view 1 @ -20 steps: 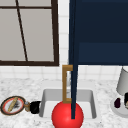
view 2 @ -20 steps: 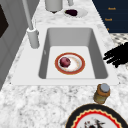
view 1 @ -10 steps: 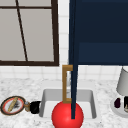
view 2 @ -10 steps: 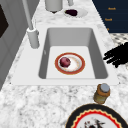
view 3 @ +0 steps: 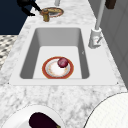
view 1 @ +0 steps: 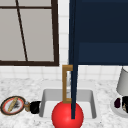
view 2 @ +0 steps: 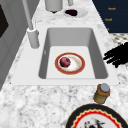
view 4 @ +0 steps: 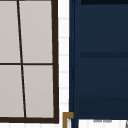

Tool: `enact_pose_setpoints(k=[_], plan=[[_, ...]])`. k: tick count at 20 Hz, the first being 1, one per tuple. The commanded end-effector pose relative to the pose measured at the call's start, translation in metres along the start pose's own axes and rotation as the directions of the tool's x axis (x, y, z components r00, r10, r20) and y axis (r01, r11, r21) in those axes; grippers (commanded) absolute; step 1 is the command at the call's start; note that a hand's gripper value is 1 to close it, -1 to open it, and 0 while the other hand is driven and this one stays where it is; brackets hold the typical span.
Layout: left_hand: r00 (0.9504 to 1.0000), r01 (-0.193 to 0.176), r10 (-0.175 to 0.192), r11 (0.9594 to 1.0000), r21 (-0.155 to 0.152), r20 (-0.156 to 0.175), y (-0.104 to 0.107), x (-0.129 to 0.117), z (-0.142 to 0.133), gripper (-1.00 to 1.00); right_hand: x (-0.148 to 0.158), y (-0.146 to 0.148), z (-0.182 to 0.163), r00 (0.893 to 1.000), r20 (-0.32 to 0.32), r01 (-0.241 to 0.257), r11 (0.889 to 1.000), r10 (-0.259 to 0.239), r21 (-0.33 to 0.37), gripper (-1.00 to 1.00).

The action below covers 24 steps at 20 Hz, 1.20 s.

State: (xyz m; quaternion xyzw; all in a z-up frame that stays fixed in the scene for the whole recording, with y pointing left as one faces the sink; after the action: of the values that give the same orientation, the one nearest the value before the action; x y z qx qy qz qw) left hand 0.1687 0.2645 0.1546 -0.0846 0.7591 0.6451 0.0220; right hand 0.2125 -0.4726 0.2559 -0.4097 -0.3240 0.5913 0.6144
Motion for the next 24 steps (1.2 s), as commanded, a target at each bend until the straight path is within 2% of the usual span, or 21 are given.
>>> enact_pose_setpoints(k=[1,5,6,7,9,12,15,18,21,24], plan=[[1.0000,0.000,0.000,1.0000,0.000,0.000,0.000,0.000,0.000,0.00,-0.028,0.016,-0.017,1.000,-0.003,-0.006,0.999,0.006,-0.049,1.00],[1.0000,0.000,0.000,1.0000,0.000,0.000,0.000,0.000,0.000,0.00,-0.046,0.029,-0.032,1.000,0.005,-0.012,0.995,0.012,-0.095,1.00],[1.0000,0.000,0.000,1.0000,0.000,0.000,0.000,0.000,0.000,0.00,-0.047,0.031,-0.038,1.000,0.008,-0.019,0.996,0.020,-0.085,1.00],[1.0000,0.000,0.000,1.0000,0.000,0.000,0.000,0.000,0.000,0.00,-0.039,0.033,-0.042,0.999,0.002,-0.052,0.996,0.053,-0.065,1.00],[1.0000,0.000,0.000,1.0000,0.000,0.000,0.000,0.000,0.000,0.00,-0.040,0.040,-0.050,0.993,-0.056,-0.107,0.992,0.104,-0.064,1.00],[1.0000,0.000,0.000,1.0000,0.000,0.000,0.000,0.000,0.000,0.00,-0.033,0.045,-0.076,0.982,-0.120,-0.151,0.987,0.143,-0.057,1.00],[1.0000,0.000,0.000,1.0000,0.000,0.000,0.000,0.000,0.000,0.00,-0.030,0.037,-0.095,0.978,-0.161,-0.137,0.990,0.132,-0.021,1.00],[1.0000,0.000,0.000,1.0000,0.000,0.000,0.000,0.000,0.000,0.00,-0.034,0.042,-0.114,0.982,-0.135,-0.132,0.991,0.129,-0.017,1.00],[1.0000,0.000,0.000,1.0000,0.000,0.000,0.000,0.000,0.000,0.00,-0.047,0.061,-0.134,0.986,-0.094,-0.140,0.990,0.136,-0.032,1.00],[1.0000,0.000,0.000,1.0000,0.000,0.000,0.000,0.000,0.000,0.00,-0.052,0.078,-0.155,0.988,-0.086,-0.131,0.990,0.125,-0.060,1.00]])
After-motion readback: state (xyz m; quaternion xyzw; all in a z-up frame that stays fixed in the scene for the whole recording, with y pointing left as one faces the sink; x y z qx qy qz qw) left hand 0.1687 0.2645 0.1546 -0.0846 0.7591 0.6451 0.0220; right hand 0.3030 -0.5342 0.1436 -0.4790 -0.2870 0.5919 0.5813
